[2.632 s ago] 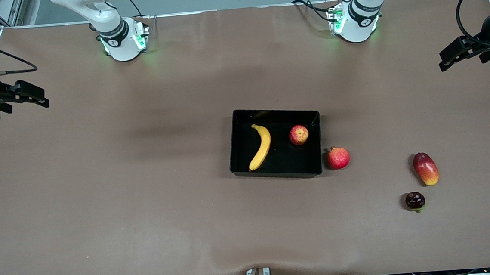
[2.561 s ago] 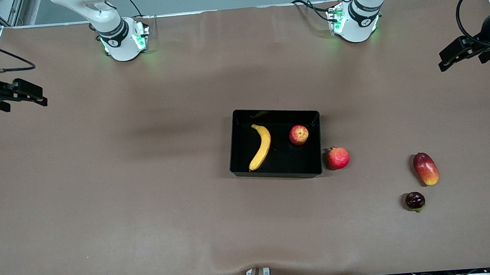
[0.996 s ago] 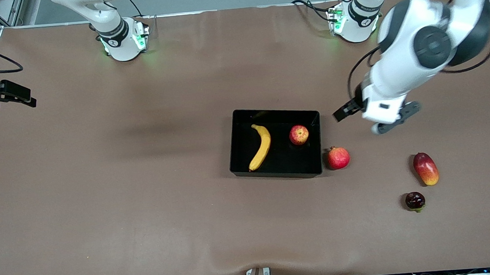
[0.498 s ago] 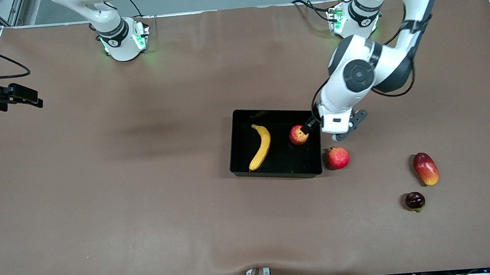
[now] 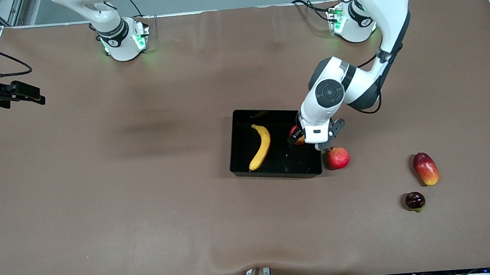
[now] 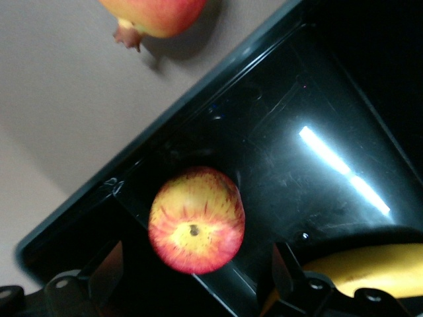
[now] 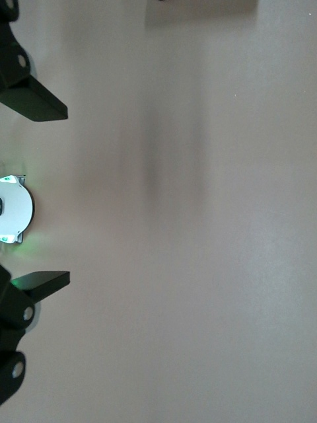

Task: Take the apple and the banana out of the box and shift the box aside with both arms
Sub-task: 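Reach the left gripper into the black tray and grasp the apple, then lift the apple out of the tray toward the mango with the left gripper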

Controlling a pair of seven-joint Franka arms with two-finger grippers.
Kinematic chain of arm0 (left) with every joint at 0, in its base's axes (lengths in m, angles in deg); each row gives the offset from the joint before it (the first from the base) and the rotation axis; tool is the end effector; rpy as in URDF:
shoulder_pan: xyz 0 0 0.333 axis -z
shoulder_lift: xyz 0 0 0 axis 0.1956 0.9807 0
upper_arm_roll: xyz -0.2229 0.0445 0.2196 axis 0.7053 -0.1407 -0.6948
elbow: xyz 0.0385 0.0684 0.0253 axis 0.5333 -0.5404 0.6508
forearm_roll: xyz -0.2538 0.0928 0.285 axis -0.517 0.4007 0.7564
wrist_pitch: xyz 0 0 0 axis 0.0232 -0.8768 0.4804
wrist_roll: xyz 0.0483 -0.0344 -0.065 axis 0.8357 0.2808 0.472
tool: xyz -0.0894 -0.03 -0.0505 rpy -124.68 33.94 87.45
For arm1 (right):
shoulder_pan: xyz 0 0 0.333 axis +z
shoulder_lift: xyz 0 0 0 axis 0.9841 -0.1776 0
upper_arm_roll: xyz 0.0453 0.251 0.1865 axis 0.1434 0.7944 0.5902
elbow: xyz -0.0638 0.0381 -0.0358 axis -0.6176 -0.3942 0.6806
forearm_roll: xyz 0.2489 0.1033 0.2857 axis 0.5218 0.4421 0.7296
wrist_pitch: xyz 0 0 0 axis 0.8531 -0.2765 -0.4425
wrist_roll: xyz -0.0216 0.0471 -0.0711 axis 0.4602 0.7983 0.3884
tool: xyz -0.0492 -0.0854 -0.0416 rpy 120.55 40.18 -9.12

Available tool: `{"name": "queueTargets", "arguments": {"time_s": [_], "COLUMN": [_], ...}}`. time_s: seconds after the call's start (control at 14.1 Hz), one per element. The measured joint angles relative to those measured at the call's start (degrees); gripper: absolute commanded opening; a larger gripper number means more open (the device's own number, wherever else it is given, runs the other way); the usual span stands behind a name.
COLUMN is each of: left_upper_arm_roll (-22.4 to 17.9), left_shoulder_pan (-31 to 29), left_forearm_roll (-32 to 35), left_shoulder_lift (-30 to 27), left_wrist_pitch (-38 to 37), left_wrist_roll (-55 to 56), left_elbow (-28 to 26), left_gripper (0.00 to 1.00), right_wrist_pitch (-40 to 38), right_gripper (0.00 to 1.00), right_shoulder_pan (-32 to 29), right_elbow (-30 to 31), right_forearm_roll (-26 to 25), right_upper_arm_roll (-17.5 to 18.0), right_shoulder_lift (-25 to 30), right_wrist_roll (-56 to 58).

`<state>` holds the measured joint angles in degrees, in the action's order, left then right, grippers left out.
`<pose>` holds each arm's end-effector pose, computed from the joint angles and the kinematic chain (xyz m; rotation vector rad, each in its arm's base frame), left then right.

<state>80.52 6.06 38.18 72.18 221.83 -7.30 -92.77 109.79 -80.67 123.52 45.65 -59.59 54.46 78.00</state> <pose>0.5190 -0.3296 0.2486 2.8896 1.1642 -0.1788 0.5312 -0.0247 0.5985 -3.0882 -0.0223 0.2896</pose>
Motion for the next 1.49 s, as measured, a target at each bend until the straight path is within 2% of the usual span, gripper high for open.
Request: {"name": "queueTargets", "arguments": {"time_s": [0.28,0.36,0.43,0.5,0.57,0.85,1.14,1.28,1.49], "left_upper_arm_roll": [-0.07,-0.07,-0.07,-0.06,-0.06,-0.13,-0.61,-0.95,-1.19], "left_shoulder_pan": [0.08,0.12,0.16,0.17,0.17,0.14,-0.65,-3.20,-11.21], "left_forearm_roll": [0.00,0.00,0.00,0.00,0.00,0.06,0.77,1.74,1.94], "left_shoulder_lift": [3.19,3.95,4.65,5.09,5.27,4.45,0.23,-2.29,-4.74], "left_wrist_pitch": [2.73,3.49,4.09,4.34,4.39,3.07,-12.66,-20.72,-27.32], "left_wrist_roll": [0.00,0.00,0.00,0.00,0.00,0.00,-1.34,-6.22,-19.01], "left_elbow": [0.07,0.09,0.12,0.19,0.27,3.09,15.24,20.57,21.69], "left_gripper": [1.00,0.92,0.42,0.07,0.00,0.00,0.00,0.00,0.00], "right_wrist_pitch": [1.49,1.45,1.21,0.69,0.04,-2.07,-2.50,-3.42,-4.42], "right_gripper": [1.00,1.00,1.00,1.00,1.00,1.00,1.00,1.00,1.00], "right_shoulder_pan": [-0.80,-1.50,-1.95,-2.12,-2.12,-1.54,-1.56,-1.57,-1.58], "right_elbow": [0.08,0.13,0.17,0.21,0.26,0.36,0.51,0.32,-0.51], "right_forearm_roll": [0.00,0.00,0.02,0.08,0.37,1.14,1.14,1.26,1.52], "right_upper_arm_roll": [-0.21,-0.25,-0.34,-0.35,-0.29,0.65,0.55,0.47,0.40], "right_shoulder_lift": [-0.06,-0.10,-0.14,-0.16,-0.20,-0.37,-1.95,-2.01,-1.73], "right_wrist_roll": [-0.17,-0.13,-0.07,-0.06,-0.06,-0.15,-0.15,-0.15,-0.15]}}
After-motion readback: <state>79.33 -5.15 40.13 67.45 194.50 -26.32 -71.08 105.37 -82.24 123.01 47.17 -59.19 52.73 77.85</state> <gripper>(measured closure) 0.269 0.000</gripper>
